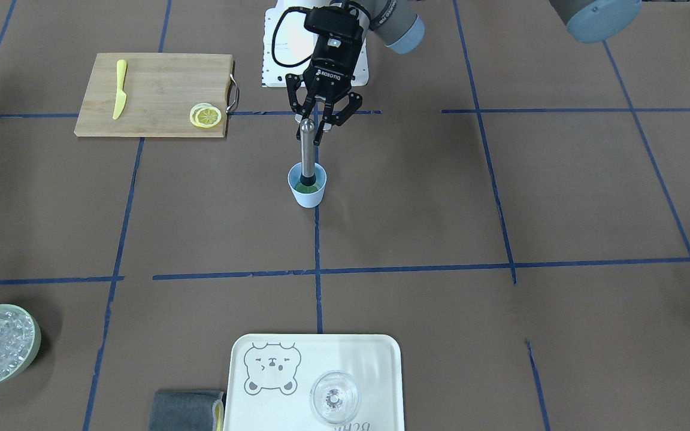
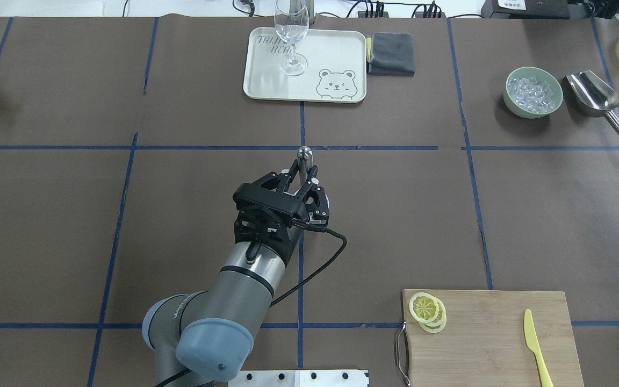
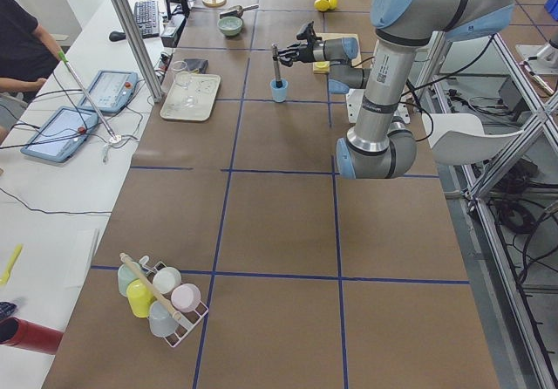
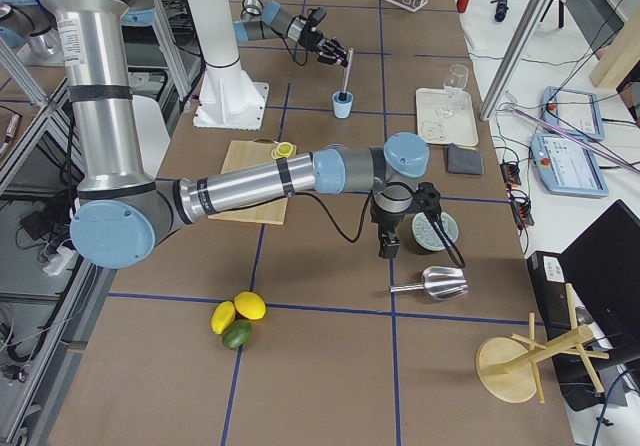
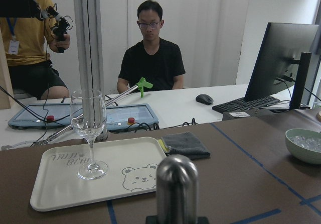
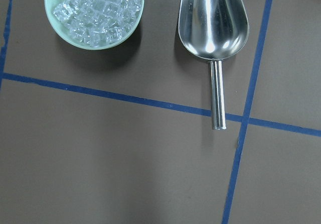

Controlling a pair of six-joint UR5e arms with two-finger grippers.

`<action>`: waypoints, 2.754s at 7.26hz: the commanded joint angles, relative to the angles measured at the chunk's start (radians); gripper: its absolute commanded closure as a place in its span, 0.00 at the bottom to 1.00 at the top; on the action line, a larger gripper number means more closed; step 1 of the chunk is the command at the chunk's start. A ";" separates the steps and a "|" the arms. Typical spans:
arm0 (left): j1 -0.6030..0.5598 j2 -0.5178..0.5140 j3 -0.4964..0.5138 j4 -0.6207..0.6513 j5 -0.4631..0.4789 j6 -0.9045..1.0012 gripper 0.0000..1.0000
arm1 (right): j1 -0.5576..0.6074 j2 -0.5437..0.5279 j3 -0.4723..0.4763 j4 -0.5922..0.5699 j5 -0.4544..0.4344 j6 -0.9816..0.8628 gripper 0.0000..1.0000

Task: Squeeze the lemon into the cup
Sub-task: 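Press the muddler down into the cup onto the lemon slice with the left gripper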

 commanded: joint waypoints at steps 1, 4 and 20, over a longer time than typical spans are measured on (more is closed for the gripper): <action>0.002 -0.009 0.048 -0.044 0.000 0.000 1.00 | 0.000 0.000 -0.001 0.001 -0.001 0.000 0.00; 0.002 -0.009 0.063 -0.044 0.000 0.000 1.00 | 0.000 0.002 -0.001 0.001 -0.001 0.000 0.00; -0.103 0.135 -0.206 -0.219 -0.285 0.238 1.00 | 0.000 0.017 0.009 0.001 0.018 0.003 0.00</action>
